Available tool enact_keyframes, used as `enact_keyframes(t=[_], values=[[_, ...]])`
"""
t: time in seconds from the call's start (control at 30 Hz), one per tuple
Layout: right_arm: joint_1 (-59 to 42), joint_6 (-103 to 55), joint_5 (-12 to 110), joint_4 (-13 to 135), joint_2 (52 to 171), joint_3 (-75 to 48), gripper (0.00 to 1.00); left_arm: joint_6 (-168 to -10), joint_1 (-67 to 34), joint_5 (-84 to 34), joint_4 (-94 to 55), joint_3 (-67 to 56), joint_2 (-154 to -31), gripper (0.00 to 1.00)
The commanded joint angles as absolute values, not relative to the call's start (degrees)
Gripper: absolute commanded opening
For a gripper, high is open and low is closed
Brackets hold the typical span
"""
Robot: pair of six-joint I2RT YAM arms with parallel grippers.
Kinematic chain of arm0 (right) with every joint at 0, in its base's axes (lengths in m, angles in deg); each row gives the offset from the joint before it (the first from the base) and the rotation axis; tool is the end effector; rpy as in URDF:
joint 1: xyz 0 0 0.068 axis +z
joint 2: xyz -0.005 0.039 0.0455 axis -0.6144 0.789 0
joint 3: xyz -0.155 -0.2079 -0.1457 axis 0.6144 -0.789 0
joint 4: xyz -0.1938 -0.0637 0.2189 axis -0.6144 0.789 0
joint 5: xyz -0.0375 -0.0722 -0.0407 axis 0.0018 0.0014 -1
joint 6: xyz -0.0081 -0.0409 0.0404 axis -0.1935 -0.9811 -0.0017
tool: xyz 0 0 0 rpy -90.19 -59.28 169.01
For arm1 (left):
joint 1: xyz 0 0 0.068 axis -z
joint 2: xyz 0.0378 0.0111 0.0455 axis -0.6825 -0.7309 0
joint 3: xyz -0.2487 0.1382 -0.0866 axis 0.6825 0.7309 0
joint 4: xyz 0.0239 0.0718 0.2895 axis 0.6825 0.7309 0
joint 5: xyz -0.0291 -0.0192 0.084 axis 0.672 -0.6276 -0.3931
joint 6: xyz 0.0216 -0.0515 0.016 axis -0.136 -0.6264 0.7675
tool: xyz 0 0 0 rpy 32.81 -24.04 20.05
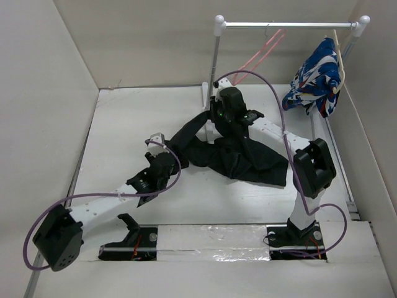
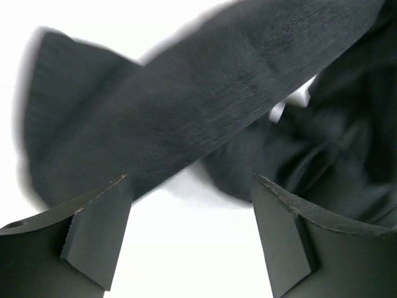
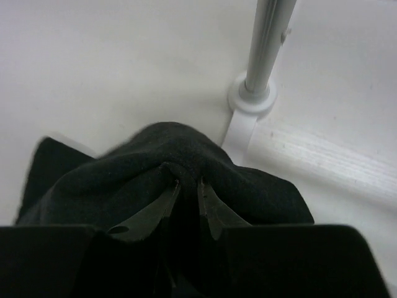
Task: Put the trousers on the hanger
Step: Flatten out the trousers at the center of the board.
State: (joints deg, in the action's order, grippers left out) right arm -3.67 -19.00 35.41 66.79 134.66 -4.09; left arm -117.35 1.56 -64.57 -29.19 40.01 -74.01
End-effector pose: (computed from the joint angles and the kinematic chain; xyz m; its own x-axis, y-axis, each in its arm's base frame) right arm 0.4034 0.2696 0.3063 -0.4459 -0.0606 -0.8930 -0.4065 0.9026 0.1417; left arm 0.1877 -0.1547 0.2322 -0.3296 -0.4486 -0.8308 0.0503 0.8703 -0.4899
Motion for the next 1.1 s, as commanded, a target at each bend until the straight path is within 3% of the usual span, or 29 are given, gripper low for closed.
enact_keyframes(t=[0.0, 0.03, 0.2, 0.3, 0.4, 0.43, 0.47, 0.53, 0.57, 0.63, 0.67, 0.73, 0.77, 1.07], values=[[-3.71, -18.15, 34.78, 67.97, 132.46, -3.08, 0.26, -118.09, 1.43, -56.35, -34.8, 37.94, -77.94, 0.75], [-3.72, -18.42, 34.69, 68.41, 132.37, -2.9, 0.38, -117.73, 2.13, -56.44, -35.5, 37.4, -79.27, 0.76], [-1.53, -20.09, 30.75, 72.8, 126.42, -3.77, 0.8, -119.82, 2.93, -63.88, -28.24, 31.44, -88.49, 0.76], [0.41, -19.74, 28.55, 72.11, 120.09, -12.34, 0.88, -121.85, 2.93, -65.67, -27.77, 32.64, -87.47, 0.75], [2.86, -18.16, 27.66, 69.12, 110.75, -21.45, 0.85, -123.17, 2.93, -65.31, -28.3, 34.84, -84.39, 0.75], [3.74, -17.63, 28.01, 67.9, 108.66, -28.15, 0.77, -123.61, 2.93, -65.58, -27.17, 35.37, -83.68, 0.75], [4.8, -16.06, 28.54, 65.02, 105.07, -31.7, 0.51, -124.57, 2.93, -65.84, -26.81, 35.99, -82.81, 0.75], [7.26, -14.12, 28.11, 63.06, 102.41, -37.94, 0.15, -125.2, 3.45, -66.63, -25.75, 38.27, -80.0, 0.77], [7.79, -12.81, 26.01, 63.05, 100.31, -42.67, 0.04, -125.37, 3.45, -66.89, -25.31, 38.97, -79.03, 0.79], [7.79, -11.04, 24.33, 62.35, 98.71, -46.57, 0.11, -125.55, 2.84, -66.99, -23.21, 39.77, -77.0, 0.84], [7.79, -10.95, 24.06, 61.39, 98.1, -49.28, 0.39, -125.64, 2.84, -66.64, -22.77, 39.95, -76.48, 0.86], [7.18, -11.56, 23.97, 61.38, 97.13, -50.1, 0.71, -125.81, 1.44, -64.8, -23.02, 41.09, -75.94, 0.9], [7.18, -11.3, 22.4, 63.3, 97.04, -49.84, 0.76, -125.81, 0.91, -64.0, -23.29, 41.52, -76.2, 0.91], [6.04, -9.72, 20.2, 62.7, 101.77, -47.29, 0.78, -125.11, -6.56, -62.68, -27.32, 42.85, -81.74, 0.88]])
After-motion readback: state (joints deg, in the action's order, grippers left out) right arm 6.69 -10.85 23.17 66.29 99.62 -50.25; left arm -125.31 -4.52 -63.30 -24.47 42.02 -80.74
